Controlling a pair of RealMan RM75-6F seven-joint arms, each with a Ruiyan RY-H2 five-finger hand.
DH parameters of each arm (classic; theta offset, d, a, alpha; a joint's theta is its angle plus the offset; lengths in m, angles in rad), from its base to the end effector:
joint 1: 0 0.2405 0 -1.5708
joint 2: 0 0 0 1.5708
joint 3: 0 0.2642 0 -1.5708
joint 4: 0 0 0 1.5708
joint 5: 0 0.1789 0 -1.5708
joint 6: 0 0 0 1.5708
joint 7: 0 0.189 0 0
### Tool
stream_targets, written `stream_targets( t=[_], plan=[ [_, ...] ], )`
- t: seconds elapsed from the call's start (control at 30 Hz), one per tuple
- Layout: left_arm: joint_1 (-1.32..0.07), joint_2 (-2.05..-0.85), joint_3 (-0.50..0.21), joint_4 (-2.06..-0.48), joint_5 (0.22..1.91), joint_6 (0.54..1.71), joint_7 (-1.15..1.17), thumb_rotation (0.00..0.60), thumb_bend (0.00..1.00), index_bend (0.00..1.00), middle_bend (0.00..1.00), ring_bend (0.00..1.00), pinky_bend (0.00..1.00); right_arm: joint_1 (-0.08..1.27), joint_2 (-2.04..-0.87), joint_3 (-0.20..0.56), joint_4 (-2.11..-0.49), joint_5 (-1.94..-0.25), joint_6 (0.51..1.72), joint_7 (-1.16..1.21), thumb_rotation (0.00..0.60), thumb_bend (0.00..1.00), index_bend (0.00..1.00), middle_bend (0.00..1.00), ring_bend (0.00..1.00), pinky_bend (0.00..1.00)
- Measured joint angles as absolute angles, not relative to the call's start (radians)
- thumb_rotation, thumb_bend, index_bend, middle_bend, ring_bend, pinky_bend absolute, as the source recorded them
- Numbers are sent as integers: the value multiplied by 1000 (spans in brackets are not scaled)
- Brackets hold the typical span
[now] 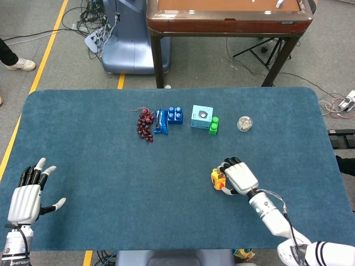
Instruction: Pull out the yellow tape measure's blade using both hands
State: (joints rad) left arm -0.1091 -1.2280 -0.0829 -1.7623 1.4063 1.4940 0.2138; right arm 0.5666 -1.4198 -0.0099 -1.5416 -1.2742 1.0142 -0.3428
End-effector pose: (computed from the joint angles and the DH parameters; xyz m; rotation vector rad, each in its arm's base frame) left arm -0.2793 0.2333 0.1579 -1.3118 -0.9534 -0.9279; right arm -0.2208 -0.3191 0.0129 1.9619 -0.8996 0.7169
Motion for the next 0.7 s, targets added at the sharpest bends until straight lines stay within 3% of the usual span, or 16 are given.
stream_targets(
  t=[0.37,0.7],
  plan=[
    [-118,-1234,-79,-1769,1407,1479,227,600,88,172,0,0,0,503,-1325,-19,-1591,-1278,1076,-318,600,360,489,336,179,176],
    [-116,-1232,-76,-1775,1406,1479,234,600,88,172,0,0,0,477,-1300,-32,-1590,-1239,1052,-363,600,361,489,336,179,175]
  ],
)
